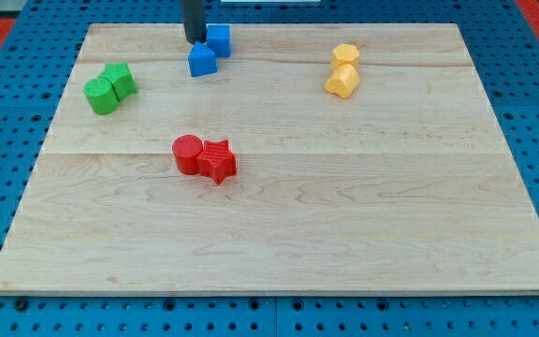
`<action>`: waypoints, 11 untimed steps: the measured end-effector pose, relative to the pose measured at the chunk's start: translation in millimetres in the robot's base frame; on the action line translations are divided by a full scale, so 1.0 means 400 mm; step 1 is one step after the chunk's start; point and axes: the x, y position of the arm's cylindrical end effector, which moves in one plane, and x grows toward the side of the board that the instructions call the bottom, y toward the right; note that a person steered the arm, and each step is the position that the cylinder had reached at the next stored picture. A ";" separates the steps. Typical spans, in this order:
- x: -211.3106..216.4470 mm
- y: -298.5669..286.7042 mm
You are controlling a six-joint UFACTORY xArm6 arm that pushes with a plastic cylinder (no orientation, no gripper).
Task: Move blue triangle to the bottom roght of blue cube
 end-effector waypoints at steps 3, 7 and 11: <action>0.001 0.019; 0.141 0.009; 0.137 0.049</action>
